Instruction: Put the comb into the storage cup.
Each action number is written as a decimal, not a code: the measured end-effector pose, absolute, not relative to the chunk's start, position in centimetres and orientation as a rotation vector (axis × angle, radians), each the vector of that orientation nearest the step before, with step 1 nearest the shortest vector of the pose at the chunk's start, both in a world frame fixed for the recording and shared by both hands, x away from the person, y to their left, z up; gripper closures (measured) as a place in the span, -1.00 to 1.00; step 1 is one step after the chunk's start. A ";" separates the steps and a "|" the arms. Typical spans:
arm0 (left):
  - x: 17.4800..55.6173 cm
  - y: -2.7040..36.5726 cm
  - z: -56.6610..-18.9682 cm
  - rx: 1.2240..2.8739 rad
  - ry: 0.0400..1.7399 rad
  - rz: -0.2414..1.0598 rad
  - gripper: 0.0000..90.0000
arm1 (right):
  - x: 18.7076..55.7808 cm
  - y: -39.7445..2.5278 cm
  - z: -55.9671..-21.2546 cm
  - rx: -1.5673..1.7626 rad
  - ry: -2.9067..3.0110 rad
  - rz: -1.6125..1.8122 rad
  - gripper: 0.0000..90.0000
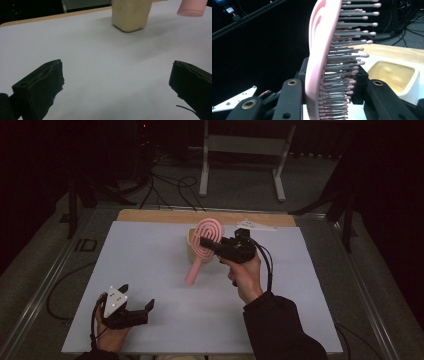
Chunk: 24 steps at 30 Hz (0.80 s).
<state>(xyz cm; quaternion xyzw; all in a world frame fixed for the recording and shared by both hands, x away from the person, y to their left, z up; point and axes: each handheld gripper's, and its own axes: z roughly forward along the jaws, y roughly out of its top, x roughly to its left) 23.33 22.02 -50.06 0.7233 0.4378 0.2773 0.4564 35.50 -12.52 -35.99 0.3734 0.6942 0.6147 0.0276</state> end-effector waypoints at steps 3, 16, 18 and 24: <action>23.3 22.0 -50.1 1.780 1.080 0.682 -1.00 | 35.6 -12.5 -35.7 1.146 2.138 1.899 0.41; 23.4 21.9 -50.1 1.787 1.075 0.680 -1.00 | 36.6 -12.7 -34.9 1.162 2.110 1.905 0.41; 23.4 21.9 -50.1 1.789 1.073 0.680 -1.00 | 36.7 -12.8 -34.8 1.161 2.107 1.913 0.41; 23.4 21.9 -50.1 1.789 1.071 0.679 -1.00 | 37.0 -12.9 -34.5 1.162 2.093 1.921 0.41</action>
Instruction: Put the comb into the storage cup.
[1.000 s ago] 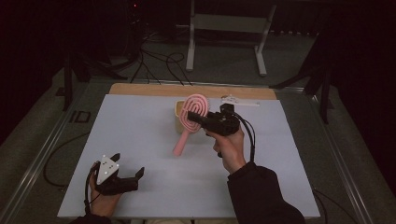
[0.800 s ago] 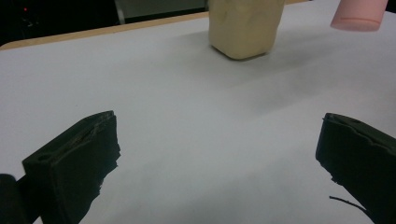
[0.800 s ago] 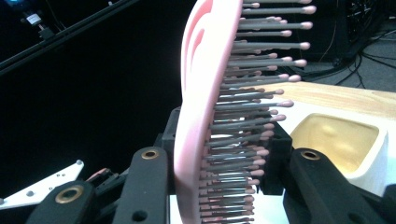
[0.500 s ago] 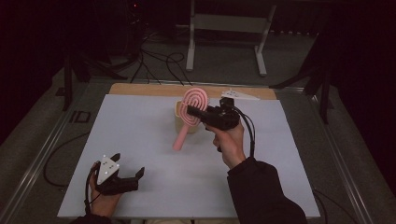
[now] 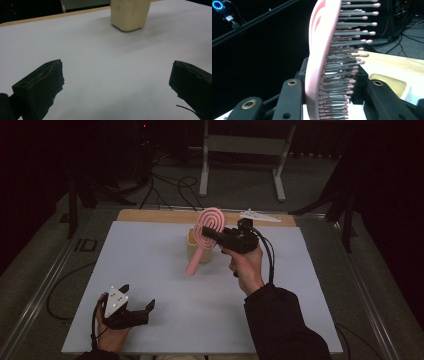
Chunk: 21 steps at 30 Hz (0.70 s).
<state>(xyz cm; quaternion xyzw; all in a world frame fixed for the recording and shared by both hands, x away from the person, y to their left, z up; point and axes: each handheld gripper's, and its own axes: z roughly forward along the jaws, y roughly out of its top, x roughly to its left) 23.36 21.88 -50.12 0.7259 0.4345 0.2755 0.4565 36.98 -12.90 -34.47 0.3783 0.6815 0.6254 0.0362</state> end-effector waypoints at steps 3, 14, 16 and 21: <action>23.4 21.8 -50.1 1.790 1.072 0.679 -1.00 | 37.3 -13.0 -34.2 1.166 2.079 1.917 0.41; 23.4 21.8 -50.1 1.790 1.071 0.679 -1.00 | 38.0 -12.6 -32.9 1.146 2.066 1.914 0.41; 23.4 21.8 -50.1 1.790 1.071 0.678 -1.00 | 38.1 -12.5 -32.8 1.148 2.069 1.914 0.41; 23.4 21.9 -50.1 1.789 1.071 0.677 -1.00 | 38.5 -12.4 -32.4 1.144 2.058 1.907 0.41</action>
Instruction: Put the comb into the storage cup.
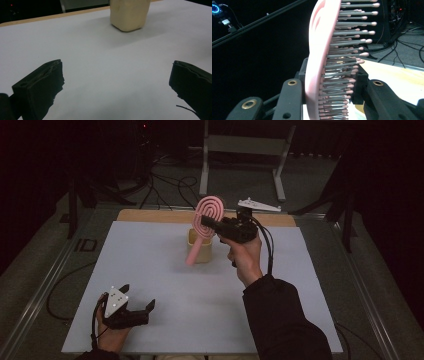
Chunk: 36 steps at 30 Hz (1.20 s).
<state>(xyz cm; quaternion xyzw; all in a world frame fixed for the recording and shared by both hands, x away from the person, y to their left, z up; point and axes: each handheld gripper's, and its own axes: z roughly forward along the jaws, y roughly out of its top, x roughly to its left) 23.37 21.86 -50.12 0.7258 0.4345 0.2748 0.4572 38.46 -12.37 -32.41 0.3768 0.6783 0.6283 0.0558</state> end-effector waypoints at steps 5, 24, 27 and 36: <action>23.4 21.9 -50.1 1.792 1.069 0.677 -1.00 | 38.6 -12.4 -32.1 1.136 2.049 1.909 0.41; 23.4 21.9 -50.1 1.790 1.070 0.677 -1.00 | 39.9 -12.9 -32.0 1.174 2.011 1.923 0.41; 23.4 21.9 -50.1 1.791 1.070 0.677 -1.00 | 40.0 -12.9 -31.8 1.174 2.006 1.917 0.41; 23.4 21.9 -50.1 1.789 1.071 0.676 -1.00 | 40.4 -12.2 -31.5 1.157 2.020 1.889 0.41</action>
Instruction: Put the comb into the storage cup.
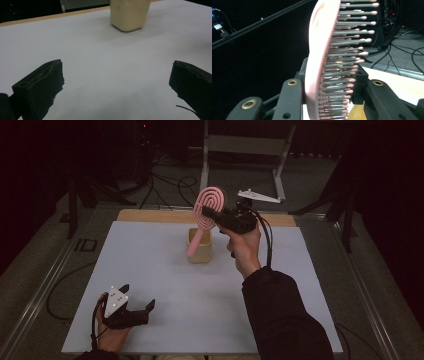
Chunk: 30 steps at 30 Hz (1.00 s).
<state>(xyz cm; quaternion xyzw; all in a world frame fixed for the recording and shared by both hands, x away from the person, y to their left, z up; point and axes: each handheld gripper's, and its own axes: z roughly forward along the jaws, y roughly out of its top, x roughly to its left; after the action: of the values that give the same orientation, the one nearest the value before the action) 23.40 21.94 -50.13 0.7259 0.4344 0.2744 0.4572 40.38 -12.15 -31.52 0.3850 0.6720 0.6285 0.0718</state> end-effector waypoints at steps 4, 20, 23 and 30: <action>23.4 22.0 -50.1 1.788 1.071 0.677 -1.00 | 40.5 -11.9 -31.5 1.154 2.021 1.884 0.41; 23.4 22.0 -50.1 1.787 1.071 0.677 -1.00 | 41.7 -11.8 -31.5 1.194 1.978 1.892 0.41; 23.4 22.0 -50.1 1.787 1.073 0.677 -1.00 | 41.8 -11.8 -31.5 1.201 1.971 1.890 0.41; 23.3 22.0 -50.1 1.785 1.074 0.676 -1.00 | 42.4 -11.9 -31.5 1.231 1.936 1.893 0.41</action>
<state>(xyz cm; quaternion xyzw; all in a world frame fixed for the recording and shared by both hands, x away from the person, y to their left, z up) 23.34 21.99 -50.09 0.7244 0.4358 0.2744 0.4583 42.44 -11.87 -31.45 0.4124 0.6485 0.6343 0.0835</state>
